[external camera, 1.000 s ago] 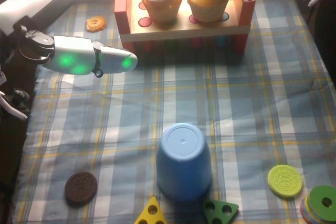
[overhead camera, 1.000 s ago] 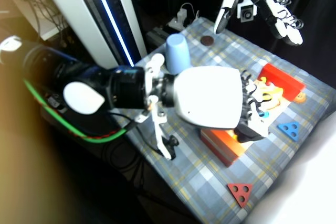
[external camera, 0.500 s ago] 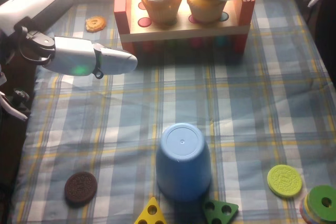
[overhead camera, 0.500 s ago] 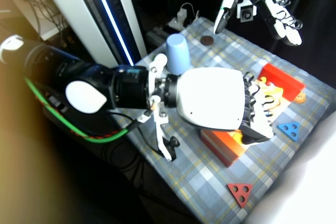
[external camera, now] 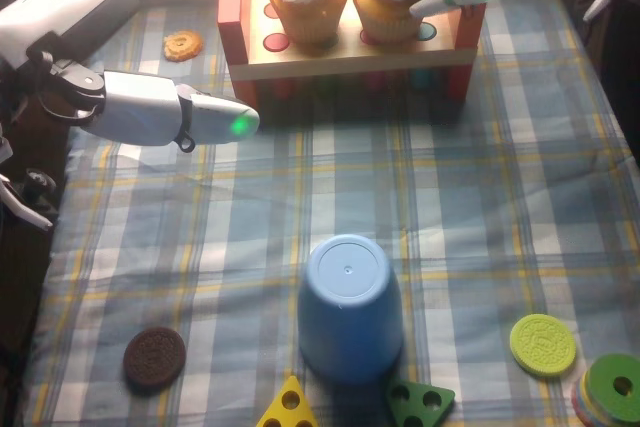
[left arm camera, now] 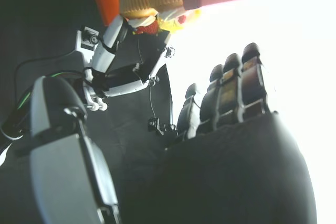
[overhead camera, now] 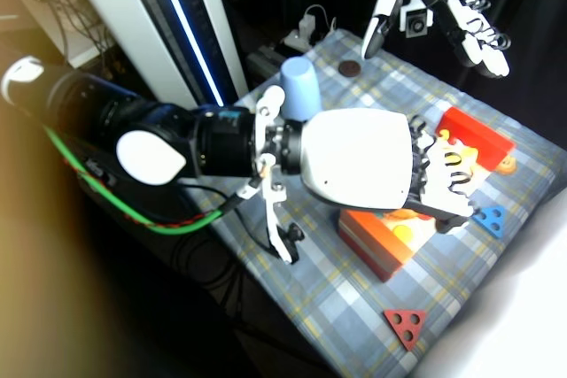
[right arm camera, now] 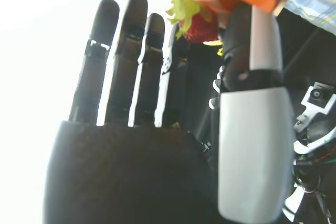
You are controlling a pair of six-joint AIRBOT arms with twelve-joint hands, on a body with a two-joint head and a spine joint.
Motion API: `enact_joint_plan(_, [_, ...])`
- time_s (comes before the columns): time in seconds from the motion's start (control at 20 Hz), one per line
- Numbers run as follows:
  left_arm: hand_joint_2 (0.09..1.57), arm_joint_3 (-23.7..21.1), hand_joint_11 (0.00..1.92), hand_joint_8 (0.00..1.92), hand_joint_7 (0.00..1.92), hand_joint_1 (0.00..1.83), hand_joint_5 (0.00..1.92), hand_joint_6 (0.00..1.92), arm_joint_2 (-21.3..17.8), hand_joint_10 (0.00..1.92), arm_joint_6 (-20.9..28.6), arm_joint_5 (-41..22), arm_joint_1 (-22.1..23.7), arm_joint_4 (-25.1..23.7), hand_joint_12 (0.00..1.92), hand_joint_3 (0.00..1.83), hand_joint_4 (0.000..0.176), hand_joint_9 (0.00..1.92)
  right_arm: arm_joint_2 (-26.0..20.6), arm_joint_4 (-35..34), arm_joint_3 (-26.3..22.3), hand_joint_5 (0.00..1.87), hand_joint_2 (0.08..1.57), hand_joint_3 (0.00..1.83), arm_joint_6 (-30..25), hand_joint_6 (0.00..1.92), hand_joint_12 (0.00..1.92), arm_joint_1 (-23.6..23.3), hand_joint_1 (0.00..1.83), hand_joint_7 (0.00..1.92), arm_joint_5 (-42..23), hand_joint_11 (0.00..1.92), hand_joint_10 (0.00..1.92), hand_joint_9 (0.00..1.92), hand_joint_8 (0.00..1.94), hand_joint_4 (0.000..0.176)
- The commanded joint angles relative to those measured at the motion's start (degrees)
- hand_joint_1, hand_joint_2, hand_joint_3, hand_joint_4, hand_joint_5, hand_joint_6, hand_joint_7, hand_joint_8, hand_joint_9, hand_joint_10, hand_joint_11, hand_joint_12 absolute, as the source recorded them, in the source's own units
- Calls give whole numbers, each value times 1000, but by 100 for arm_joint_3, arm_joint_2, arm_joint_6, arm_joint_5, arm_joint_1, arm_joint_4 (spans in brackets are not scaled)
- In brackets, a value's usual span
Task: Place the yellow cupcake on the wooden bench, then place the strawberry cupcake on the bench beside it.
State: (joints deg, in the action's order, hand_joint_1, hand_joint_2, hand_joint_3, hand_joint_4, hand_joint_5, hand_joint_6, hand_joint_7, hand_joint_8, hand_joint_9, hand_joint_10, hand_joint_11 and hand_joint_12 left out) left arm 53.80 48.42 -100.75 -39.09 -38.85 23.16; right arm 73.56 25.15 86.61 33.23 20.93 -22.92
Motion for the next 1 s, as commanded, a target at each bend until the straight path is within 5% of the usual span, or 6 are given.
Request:
enact_joint_plan(0.0, [807,2,0,0,0,834,0,0,5,0,41,-725,47,-79,0,2,176,0,-90,-132,-17,708,981,2,29,0,1242,-82,1118,658,-671,57,13,615,0,0])
enact_joint_plan(0.35, [813,-54,0,0,0,762,0,0,-285,0,1039,-1310,-252,-223,0,3,176,0,-1255,-1007,-932,351,959,1,588,0,462,260,815,265,-1922,0,0,179,1,95])
enact_joint_plan(0.5, [788,-248,53,0,0,786,0,0,-615,0,1776,-2012,-672,-345,25,0,157,0,-1837,-1745,-1451,341,963,2,588,0,390,1108,804,278,-3220,0,8,202,6,64])
enact_joint_plan(0.65, [809,-469,2,0,0,788,0,0,-866,0,2374,-2680,-1205,-379,4,3,164,0,-2230,-2580,-1996,289,980,0,589,1,225,2333,807,263,-4600,0,1,174,0,109])
enact_joint_plan(0.7, [837,-492,0,0,0,837,0,0,-912,0,2722,-2955,-1441,-379,348,0,174,0,-2329,-2917,-2159,365,947,4,589,8,420,2779,920,321,-5105,12,5,248,3,84])
enact_joint_plan(0.95, [813,-461,0,0,0,785,0,0,-844,0,4416,-4286,-2558,-254,0,0,155,0,-2361,-3926,-2570,366,981,0,32,1,257,4492,954,292,-6804,0,3,175,1,64])
